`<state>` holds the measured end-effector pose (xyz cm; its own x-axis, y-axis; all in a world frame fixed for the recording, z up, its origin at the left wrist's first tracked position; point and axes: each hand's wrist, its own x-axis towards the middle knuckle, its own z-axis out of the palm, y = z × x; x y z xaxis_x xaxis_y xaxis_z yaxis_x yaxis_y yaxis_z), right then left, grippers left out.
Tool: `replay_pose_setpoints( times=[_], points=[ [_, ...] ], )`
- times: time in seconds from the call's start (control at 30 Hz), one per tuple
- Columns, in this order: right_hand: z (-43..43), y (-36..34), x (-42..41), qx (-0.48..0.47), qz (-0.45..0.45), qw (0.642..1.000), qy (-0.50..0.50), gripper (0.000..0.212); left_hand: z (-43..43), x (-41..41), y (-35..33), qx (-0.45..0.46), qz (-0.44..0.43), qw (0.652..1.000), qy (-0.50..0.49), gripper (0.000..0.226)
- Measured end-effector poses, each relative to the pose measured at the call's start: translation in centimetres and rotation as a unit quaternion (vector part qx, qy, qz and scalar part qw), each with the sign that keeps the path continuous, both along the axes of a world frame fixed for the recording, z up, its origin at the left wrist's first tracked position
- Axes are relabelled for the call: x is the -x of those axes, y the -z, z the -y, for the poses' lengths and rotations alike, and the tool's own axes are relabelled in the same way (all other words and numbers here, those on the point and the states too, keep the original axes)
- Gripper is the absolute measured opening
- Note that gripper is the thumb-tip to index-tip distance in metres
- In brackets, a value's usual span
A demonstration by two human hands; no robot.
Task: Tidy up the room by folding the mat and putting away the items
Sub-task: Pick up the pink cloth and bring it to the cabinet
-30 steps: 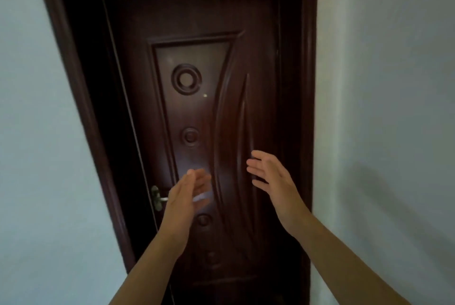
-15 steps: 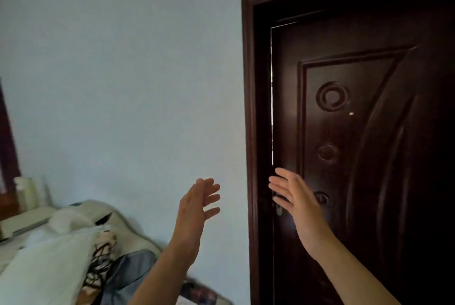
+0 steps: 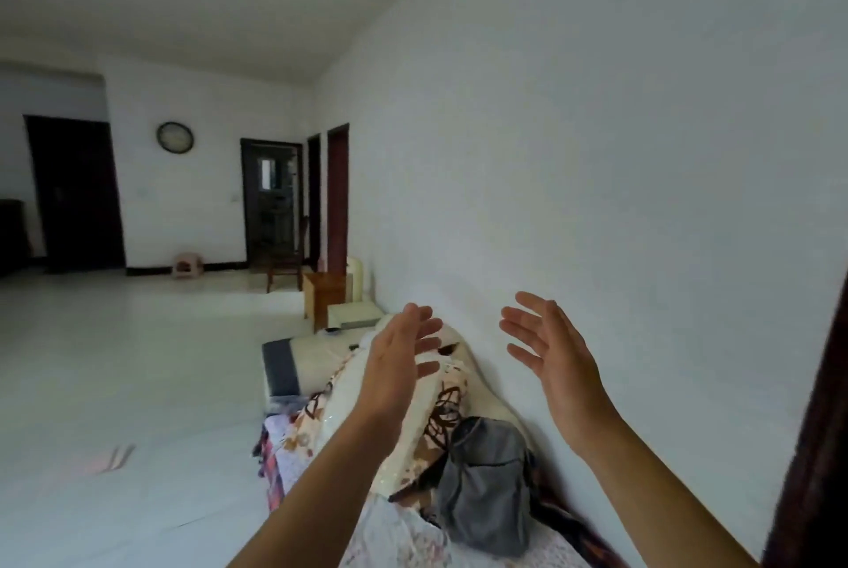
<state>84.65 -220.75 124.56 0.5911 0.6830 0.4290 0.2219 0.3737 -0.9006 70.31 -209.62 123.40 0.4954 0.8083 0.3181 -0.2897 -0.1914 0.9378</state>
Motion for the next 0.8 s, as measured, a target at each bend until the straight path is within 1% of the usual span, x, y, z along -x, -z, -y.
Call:
replay_pose_setpoints(
  times=[0.1,0.27,0.33,0.4,0.5,0.67,0.8],
  points=[
    [-5.2,0.1,3.3,0.003,0.009,0.999,-0.052,0.053,-3.5,5.0,0.2,0.002,0.002,0.999,-0.049,0.05],
    [-14.6,1.1,9.3,0.011,0.015,0.987,-0.157,0.063,-9.1,13.4,1.8,0.001,-0.007,0.986,-0.166,0.042],
    [-18.0,2.1,11.1,0.011,0.013,0.983,-0.184,0.065,-10.9,15.9,2.3,0.007,-0.016,0.979,-0.204,0.045],
    [-21.4,3.1,12.6,0.012,0.008,0.976,-0.216,0.061,-12.9,17.9,2.9,0.013,-0.019,0.97,-0.243,0.049],
    [-26.2,4.0,14.0,0.002,-0.002,0.966,-0.26,0.056,-16.0,19.7,3.3,0.022,-0.022,0.959,-0.28,0.049],
    [-34.2,5.0,14.7,-0.012,-0.023,0.949,-0.315,0.066,-22.3,20.0,3.9,0.05,-0.032,0.944,-0.325,0.047],
    [-40.7,5.2,14.7,-0.008,-0.025,0.939,-0.343,0.063,-27.7,20.1,3.5,0.056,-0.04,0.931,-0.36,0.045]
  ],
)
